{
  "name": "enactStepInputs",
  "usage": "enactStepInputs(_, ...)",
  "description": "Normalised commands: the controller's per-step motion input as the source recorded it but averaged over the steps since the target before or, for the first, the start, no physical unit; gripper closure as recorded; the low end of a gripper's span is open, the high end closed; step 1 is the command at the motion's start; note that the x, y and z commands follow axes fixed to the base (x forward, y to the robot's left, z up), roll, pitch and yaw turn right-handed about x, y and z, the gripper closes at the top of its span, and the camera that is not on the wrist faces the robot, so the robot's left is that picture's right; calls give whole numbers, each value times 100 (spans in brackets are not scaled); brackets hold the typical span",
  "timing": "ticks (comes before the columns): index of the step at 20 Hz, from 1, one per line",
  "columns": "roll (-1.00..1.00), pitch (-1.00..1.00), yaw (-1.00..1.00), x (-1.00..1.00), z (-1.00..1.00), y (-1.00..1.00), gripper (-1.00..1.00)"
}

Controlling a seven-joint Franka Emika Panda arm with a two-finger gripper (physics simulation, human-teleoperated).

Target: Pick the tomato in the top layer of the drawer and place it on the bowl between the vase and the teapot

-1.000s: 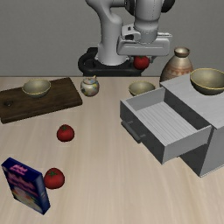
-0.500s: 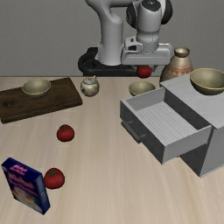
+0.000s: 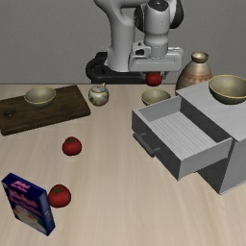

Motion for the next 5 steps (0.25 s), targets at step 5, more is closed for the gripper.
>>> enactStepInputs(5,0,0,0,0,0,0,-100)
